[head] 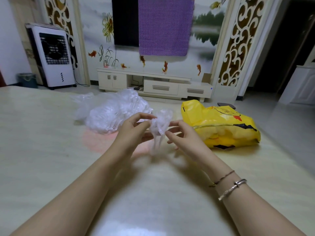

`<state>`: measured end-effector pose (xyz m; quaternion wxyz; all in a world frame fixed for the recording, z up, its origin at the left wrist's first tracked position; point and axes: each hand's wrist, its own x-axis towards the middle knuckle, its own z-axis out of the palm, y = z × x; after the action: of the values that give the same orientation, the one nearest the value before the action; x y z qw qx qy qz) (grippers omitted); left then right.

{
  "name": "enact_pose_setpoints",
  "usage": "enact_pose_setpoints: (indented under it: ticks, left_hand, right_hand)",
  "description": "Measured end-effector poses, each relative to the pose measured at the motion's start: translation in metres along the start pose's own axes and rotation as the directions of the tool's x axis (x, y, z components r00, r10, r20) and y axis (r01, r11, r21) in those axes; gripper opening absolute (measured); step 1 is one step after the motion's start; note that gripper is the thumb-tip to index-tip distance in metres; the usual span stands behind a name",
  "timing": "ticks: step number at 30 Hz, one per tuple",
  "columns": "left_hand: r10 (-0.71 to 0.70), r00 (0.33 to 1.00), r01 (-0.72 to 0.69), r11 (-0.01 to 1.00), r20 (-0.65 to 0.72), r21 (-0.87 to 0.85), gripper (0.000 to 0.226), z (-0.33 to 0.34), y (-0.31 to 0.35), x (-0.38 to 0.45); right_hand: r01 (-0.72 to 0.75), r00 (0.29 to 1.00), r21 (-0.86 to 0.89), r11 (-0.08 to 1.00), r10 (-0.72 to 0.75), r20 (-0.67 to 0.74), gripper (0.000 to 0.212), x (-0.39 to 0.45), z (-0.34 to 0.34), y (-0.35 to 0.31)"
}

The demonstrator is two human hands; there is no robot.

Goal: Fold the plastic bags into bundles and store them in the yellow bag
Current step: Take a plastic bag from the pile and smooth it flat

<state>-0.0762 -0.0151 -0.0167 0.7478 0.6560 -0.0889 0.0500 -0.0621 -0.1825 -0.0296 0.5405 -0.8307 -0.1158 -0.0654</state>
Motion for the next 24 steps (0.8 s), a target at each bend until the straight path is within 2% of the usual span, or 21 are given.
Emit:
enact_pose_setpoints:
  ticks: [3,5,8,9,12,13,15,17,19,22,24]
  left_hand:
    - [-0.083,0.996,0.086,0.990,0.033,-0.110,0.025,0.004,0.005,-0.001]
    - [-0.087,0.995,0.095,0.984,0.054,-0.149,0.029,0.004,0.004,-0.001]
    - [-0.087,0.993,0.094,0.990,0.076,-0.108,0.058,0.005,-0.005,-0.001]
    - [-0.095,0.993,0.100,0.992,0.073,-0.077,0.058,0.007,-0.007,-0.001]
    - [-0.067,0.993,0.065,0.998,0.102,0.021,0.038,0.012,-0.013,0.001]
    - [-0.043,0.995,0.040,0.998,0.089,0.040,0.035,0.013,-0.015,0.001]
    - [-0.010,1.000,0.010,0.998,0.003,0.055,0.025,0.010,-0.015,0.003]
    - [-0.014,0.997,0.017,0.999,-0.071,0.043,0.006,0.006,-0.014,0.007]
    - [-0.057,0.991,0.053,0.998,-0.118,-0.040,0.008,0.001,-0.012,0.010]
    - [-0.131,0.981,0.094,0.968,-0.144,-0.234,0.010,-0.001,-0.006,0.009]
    - [-0.161,0.973,0.117,0.962,-0.164,-0.246,0.010,-0.002,-0.007,0.009]
  right_hand:
    - [0.025,1.000,0.067,0.997,-0.025,0.009,0.006,0.001,0.003,-0.001]
    - [0.002,1.000,0.144,0.990,-0.002,0.001,0.007,0.001,0.002,0.000]
    - [-0.028,0.999,0.230,0.973,0.023,0.026,0.006,0.001,0.001,0.001]
    - [-0.031,0.999,0.243,0.970,0.022,0.042,0.008,0.001,0.001,0.000]
    - [-0.069,0.995,0.308,0.949,0.044,0.085,0.028,-0.001,0.006,-0.002]
    - [-0.086,0.995,0.341,0.936,0.062,0.080,0.026,-0.001,0.007,-0.003]
    - [-0.130,0.992,0.408,0.904,0.123,0.043,0.008,0.000,0.009,-0.005]
    - [-0.174,0.981,0.514,0.840,0.193,0.016,0.016,0.001,0.006,-0.009]
    - [-0.175,0.978,0.606,0.776,0.205,0.019,0.010,0.005,0.002,-0.008]
    - [-0.162,0.979,0.730,0.664,0.203,0.032,0.037,0.006,-0.007,-0.009]
    - [-0.118,0.970,0.784,0.610,0.240,-0.041,0.043,0.008,-0.012,-0.006]
